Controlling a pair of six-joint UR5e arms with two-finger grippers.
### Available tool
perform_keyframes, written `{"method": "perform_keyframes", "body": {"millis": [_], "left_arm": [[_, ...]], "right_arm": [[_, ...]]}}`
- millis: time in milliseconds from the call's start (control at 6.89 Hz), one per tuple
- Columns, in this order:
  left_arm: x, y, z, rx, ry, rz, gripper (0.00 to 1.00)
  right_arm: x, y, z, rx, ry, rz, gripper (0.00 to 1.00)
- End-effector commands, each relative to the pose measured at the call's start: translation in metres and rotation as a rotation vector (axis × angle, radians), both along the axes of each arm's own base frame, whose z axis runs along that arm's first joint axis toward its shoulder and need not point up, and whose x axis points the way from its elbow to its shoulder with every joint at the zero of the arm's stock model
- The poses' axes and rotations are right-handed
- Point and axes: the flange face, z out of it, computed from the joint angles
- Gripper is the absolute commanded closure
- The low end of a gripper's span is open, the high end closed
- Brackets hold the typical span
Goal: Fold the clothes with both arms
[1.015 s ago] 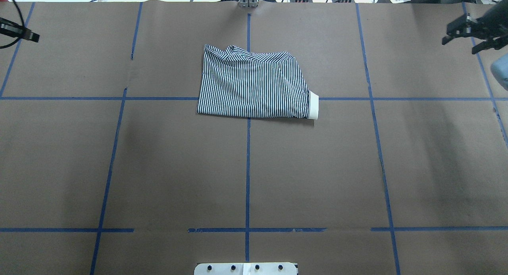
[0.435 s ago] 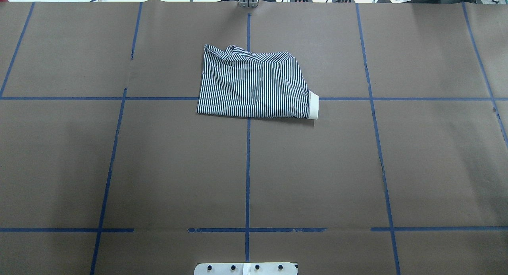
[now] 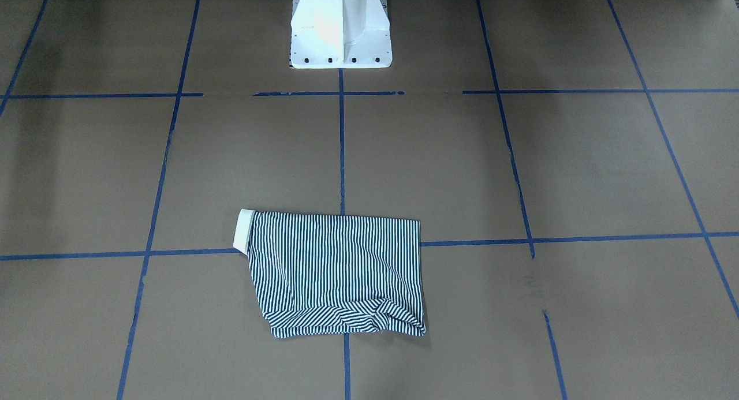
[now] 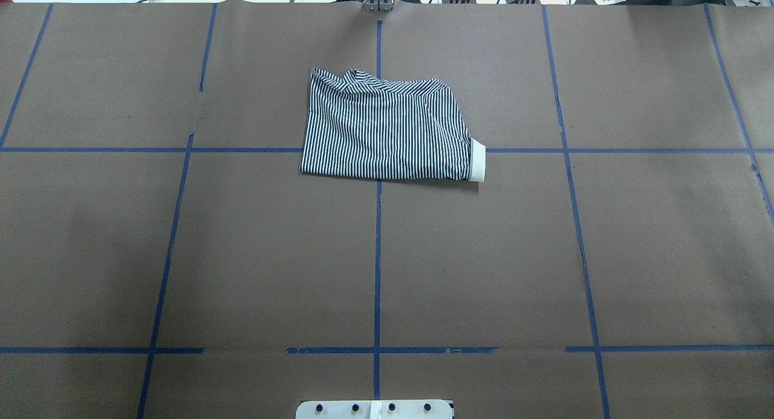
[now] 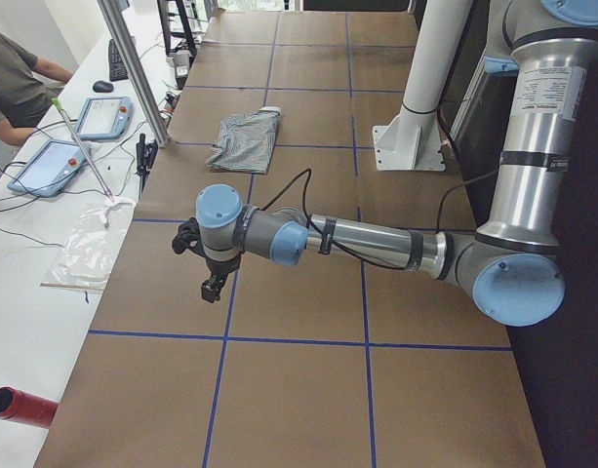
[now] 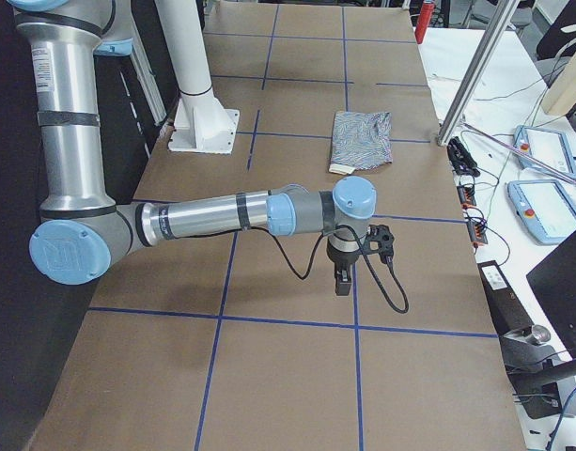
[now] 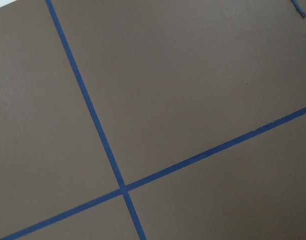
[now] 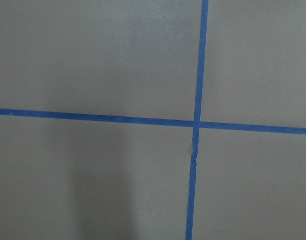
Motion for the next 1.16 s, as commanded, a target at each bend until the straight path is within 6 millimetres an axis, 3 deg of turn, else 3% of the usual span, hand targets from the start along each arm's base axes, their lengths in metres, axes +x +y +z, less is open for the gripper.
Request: {"method": "perform_keyframes", "body": {"millis": [0, 435, 580, 870, 1015], "left_arm": [[-0.017, 0.027, 0.022, -0.192, 0.037, -0.131, 0.00], [-0.019, 0.060, -0.010, -0.285, 0.025, -0.175, 0.00], [-0.022, 0.060, -0.011, -0.276, 0.000, -0.181, 0.00], [-0.026, 0.066, -0.015, -0.272, -0.041, -0.214, 0.00], [-0.026, 0.074, 0.000, -0.272, -0.074, -0.220, 0.00]], "right_arm": [[-0.004, 0.000, 0.005, -0.011, 0.028, -0.023, 0.00], [-0.010, 0.003, 0.025, -0.067, 0.002, -0.022, 0.00], [-0.011, -0.002, 0.030, -0.079, -0.002, -0.021, 0.00], [-0.012, -0.012, 0.024, -0.060, 0.004, -0.021, 0.00], [-0.010, -0.011, 0.020, -0.049, 0.008, -0.019, 0.00]]}}
